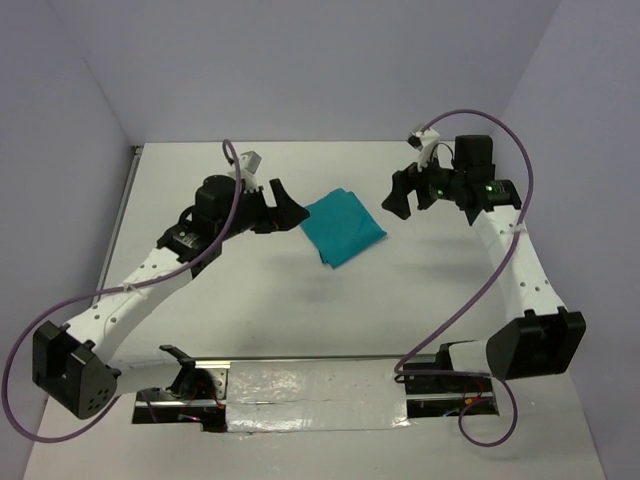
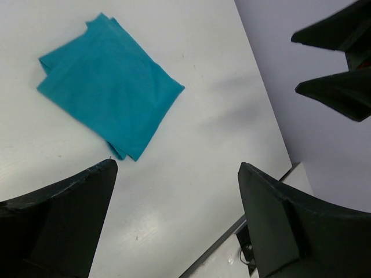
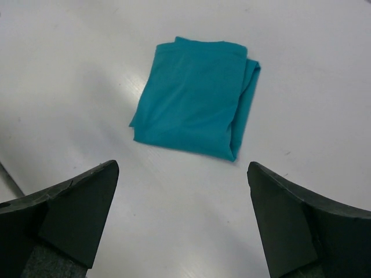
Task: Fold and stack the t-shirts
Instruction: Smooth out wrinkles on the folded tshirt
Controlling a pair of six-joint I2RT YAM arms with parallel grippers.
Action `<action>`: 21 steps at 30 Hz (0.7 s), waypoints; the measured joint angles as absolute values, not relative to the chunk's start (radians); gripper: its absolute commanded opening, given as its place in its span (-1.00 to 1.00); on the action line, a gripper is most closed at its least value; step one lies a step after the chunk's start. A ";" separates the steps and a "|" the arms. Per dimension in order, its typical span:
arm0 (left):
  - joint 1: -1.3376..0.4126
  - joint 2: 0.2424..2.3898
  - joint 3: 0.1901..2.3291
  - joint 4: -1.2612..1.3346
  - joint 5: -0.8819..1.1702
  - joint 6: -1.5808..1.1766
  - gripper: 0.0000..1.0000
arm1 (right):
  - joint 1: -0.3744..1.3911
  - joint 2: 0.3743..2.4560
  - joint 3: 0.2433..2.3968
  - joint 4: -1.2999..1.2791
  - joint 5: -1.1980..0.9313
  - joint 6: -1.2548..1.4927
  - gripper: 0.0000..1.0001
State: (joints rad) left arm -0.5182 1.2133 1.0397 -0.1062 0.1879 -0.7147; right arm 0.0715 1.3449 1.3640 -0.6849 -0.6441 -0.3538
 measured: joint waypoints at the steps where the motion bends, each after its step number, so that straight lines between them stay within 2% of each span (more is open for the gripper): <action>1: -0.511 1.196 1.034 -0.107 0.183 -0.716 0.99 | 0.070 1.322 1.344 -0.669 -0.634 -0.352 0.99; 10: -0.478 1.079 0.978 -0.145 0.145 -0.737 0.99 | 0.063 1.139 1.151 -0.506 -0.507 -0.311 0.99; 21: -0.474 0.996 0.929 -0.159 0.131 -0.741 0.99 | 0.060 1.076 1.063 -0.446 -0.466 -0.252 0.99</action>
